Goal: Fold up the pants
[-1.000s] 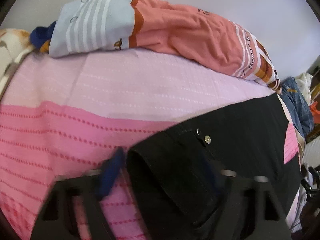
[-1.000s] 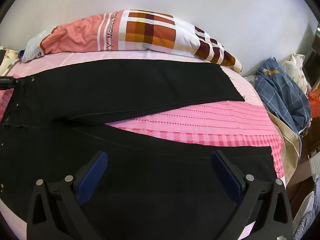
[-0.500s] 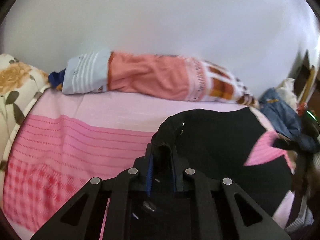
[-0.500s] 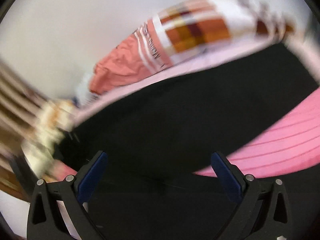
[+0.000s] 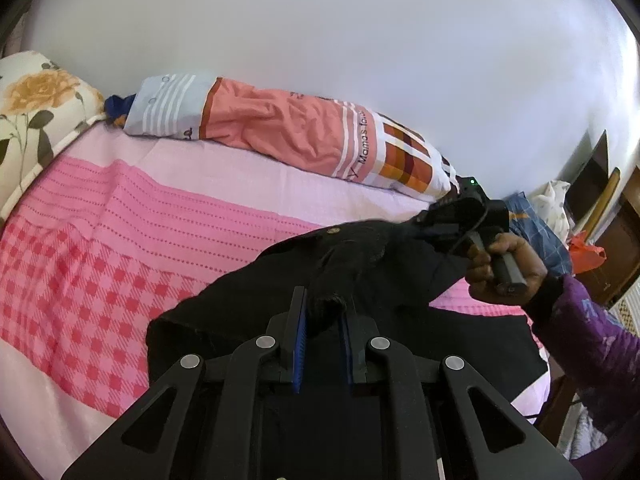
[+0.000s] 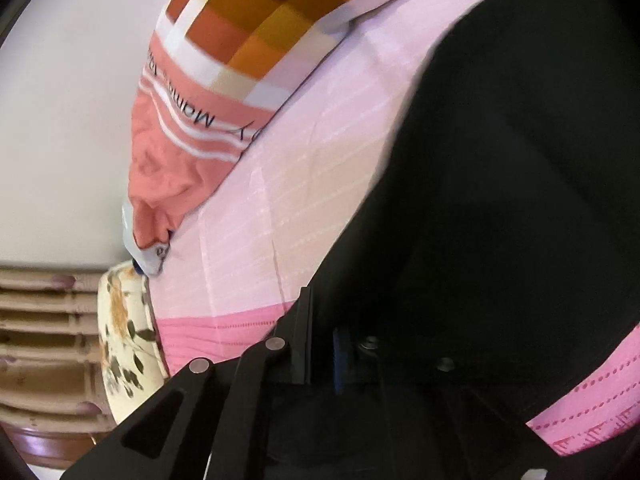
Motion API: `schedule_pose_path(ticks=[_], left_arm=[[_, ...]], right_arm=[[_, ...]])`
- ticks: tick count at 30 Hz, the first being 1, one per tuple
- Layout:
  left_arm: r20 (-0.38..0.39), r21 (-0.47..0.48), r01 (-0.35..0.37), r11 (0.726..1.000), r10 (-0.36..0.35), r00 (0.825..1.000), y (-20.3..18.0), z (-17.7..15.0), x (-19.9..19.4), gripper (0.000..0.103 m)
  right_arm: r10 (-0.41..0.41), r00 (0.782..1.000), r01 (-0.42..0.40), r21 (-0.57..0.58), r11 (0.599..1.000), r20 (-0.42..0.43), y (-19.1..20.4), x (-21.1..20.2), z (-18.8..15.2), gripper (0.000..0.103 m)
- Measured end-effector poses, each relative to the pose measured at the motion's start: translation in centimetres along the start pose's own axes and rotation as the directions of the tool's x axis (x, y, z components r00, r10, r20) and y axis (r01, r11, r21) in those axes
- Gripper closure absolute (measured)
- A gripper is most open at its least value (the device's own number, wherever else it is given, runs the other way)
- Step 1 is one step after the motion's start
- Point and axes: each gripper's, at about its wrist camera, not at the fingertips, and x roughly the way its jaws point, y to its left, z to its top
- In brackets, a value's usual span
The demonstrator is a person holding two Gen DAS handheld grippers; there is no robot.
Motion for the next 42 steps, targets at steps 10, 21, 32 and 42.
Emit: schedule_pose_path(ticks=[10, 21, 32, 42], left_arm=[[-0.040, -0.126, -0.072, 0.989, 0.067, 0.997, 2.7, -1.5, -3.4, 0.087], [-0.187, -0.126, -0.275, 0.953, 0.249, 0.950, 3.8, -10.5, -5.8, 0.083], [-0.026, -0.128, -0.492, 0.861, 0.493, 0.870, 1.5, -10.0, -11.8, 0.034], [-0.077, -0.075, -0.228, 0.971, 0.222, 0.972, -5.9, -6.6, -4.5, 0.026]], right_arm=[[0.037, 0.997, -0.024, -0.186, 0.982, 0.071, -1.3, -10.2, -15.5, 0.095], [0.032, 0.989, -0.038, -0.038, 0.999, -0.142, -9.3, -7.6, -27.1, 0.097], [0.136, 0.972, -0.166, 0.148, 0.975, 0.193, -18.6, -18.7, -24.7, 0.051], [0.071, 0.854, -0.287, 0.353, 0.891, 0.515, -32.4, -30.4, -20.6, 0.060]])
